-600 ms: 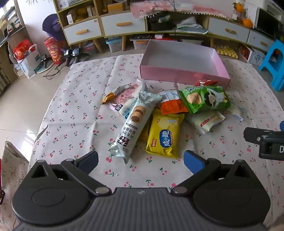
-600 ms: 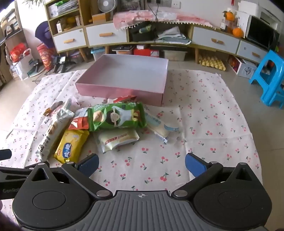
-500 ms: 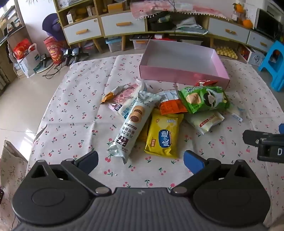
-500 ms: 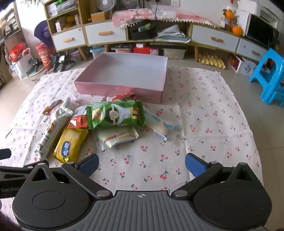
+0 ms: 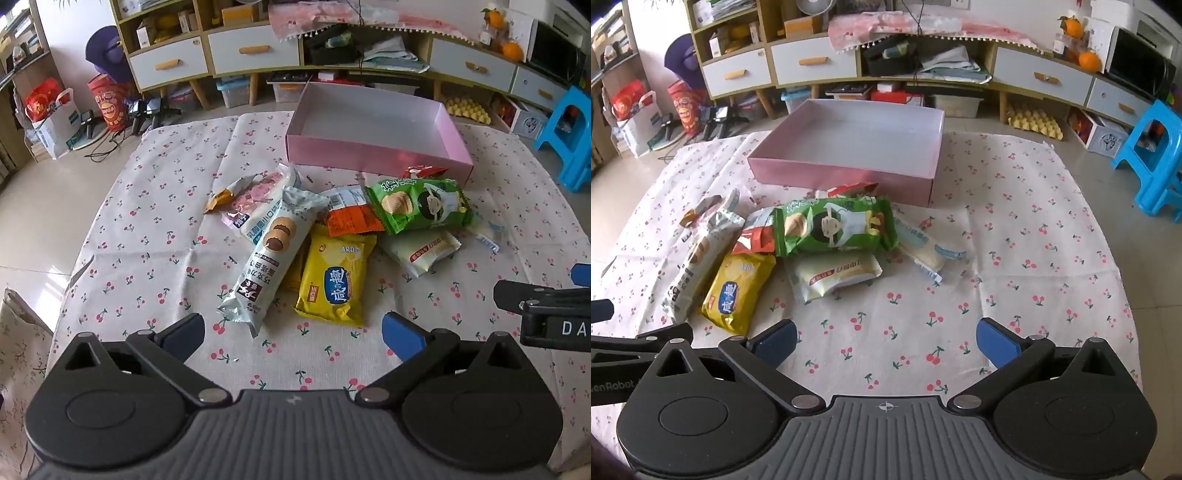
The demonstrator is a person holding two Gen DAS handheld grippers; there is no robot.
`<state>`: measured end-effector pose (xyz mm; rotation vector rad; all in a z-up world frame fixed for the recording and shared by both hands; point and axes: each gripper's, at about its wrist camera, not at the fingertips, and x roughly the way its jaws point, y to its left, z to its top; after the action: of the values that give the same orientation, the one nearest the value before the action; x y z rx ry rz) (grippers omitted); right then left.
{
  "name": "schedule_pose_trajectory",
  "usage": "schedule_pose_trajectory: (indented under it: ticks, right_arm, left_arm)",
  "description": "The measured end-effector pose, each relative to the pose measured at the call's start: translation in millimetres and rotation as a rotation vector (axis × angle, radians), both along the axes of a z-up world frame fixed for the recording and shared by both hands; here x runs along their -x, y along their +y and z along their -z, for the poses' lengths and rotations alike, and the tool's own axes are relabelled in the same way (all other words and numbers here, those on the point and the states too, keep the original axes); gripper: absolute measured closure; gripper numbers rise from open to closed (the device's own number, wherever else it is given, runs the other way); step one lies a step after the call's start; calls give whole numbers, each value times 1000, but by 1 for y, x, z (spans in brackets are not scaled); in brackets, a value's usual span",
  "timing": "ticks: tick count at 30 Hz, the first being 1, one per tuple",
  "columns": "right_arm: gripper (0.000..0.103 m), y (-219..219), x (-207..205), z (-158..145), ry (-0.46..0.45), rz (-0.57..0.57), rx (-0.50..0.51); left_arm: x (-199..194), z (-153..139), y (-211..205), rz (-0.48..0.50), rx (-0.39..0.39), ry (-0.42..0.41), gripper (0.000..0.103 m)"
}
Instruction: Organize snacks
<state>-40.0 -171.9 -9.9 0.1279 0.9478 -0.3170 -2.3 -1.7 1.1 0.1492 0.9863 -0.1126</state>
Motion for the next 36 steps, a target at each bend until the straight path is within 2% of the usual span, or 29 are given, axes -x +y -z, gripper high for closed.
schedule_pose_trajectory:
  ticks: [36]
  right_arm:
    - [0, -1, 0, 2, 5, 5, -7]
  left_arm:
    - [0, 4, 1, 5, 16, 24, 1]
